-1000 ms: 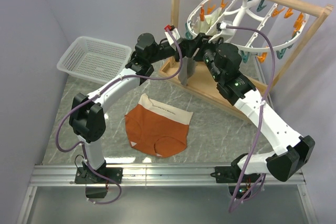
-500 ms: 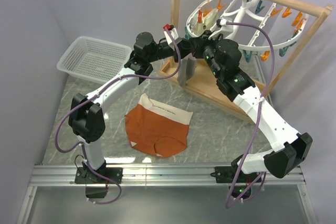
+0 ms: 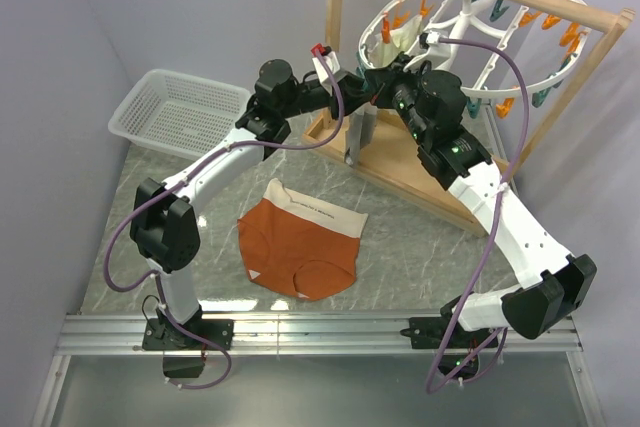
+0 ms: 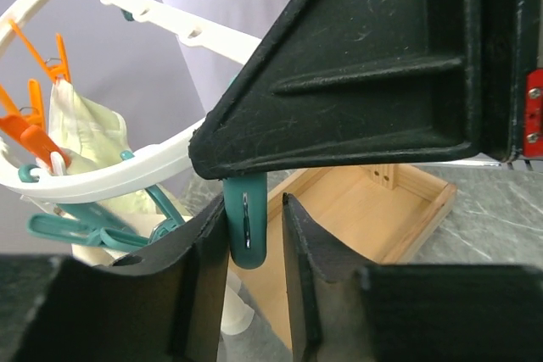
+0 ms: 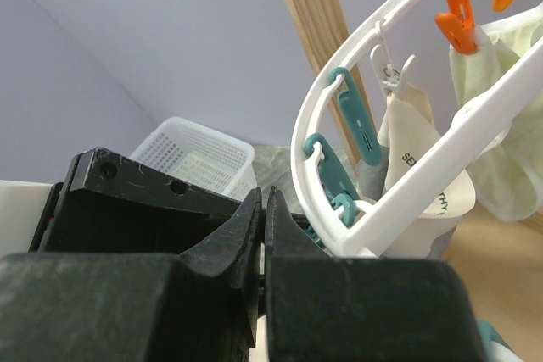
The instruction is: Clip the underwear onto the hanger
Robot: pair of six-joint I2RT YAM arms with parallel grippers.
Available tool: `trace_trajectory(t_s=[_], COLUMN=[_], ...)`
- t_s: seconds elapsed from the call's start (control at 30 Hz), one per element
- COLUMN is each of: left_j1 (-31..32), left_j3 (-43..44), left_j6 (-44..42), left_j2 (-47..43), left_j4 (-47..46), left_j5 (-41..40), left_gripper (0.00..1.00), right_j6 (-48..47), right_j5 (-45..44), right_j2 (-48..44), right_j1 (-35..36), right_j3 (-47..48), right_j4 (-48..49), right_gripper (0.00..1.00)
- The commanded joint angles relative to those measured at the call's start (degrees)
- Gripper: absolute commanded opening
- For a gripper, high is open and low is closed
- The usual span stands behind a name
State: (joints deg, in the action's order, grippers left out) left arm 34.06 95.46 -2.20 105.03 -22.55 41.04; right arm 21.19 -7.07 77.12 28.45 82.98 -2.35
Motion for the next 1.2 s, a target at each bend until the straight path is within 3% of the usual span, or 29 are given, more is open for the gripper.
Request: trace_trajectory(t_s=[0.0, 0.23, 0.4, 0.5, 0.53, 0.8, 1.17], left_j1=[-0.22, 0.04, 0.13, 0.21, 0.21, 0.21, 0.3], left_j3=[3.33, 4.73, 6.58, 7.2, 7.02, 6.49, 8.07], left_j6=[1.58, 4.31, 4.66, 4.74, 4.75, 4.3, 4.13], left_j2=[-1.24, -0.71, 0.26, 0.7, 0.61, 0.08, 0.96], left_j4=[-0.13, -1.54, -0.4, 0.22, 0.22, 0.92, 1.72], left_j5=[2.29, 2.12, 2.12, 2.73, 2.91, 3.44, 1.68], left_gripper=[0.36, 0.44, 0.12, 0.0, 0.0, 0.0, 0.0], right_j6=[1.22, 0.87, 2.27, 5.17, 7.35, 13.17, 13.53], right_j5=[0.13, 1.09, 2.59, 3.55, 4.51, 7.16, 5.67], right_j2=[-0.57, -0.83, -1.01, -1.01, -1.1, -0.22, -1.27], right_j1=[-0.67, -0.85, -0.94, -1.55, -1.9, -5.24, -5.95], right_j3=[2.98, 1.92, 1.83, 2.45, 2.54, 4.73, 6.84], right_j4=[1.12, 1.21, 1.12, -0.02, -0.81, -5.38, -11.71], right_gripper=[0.0, 0.0, 0.0, 0.13, 0.25, 0.53, 0.55])
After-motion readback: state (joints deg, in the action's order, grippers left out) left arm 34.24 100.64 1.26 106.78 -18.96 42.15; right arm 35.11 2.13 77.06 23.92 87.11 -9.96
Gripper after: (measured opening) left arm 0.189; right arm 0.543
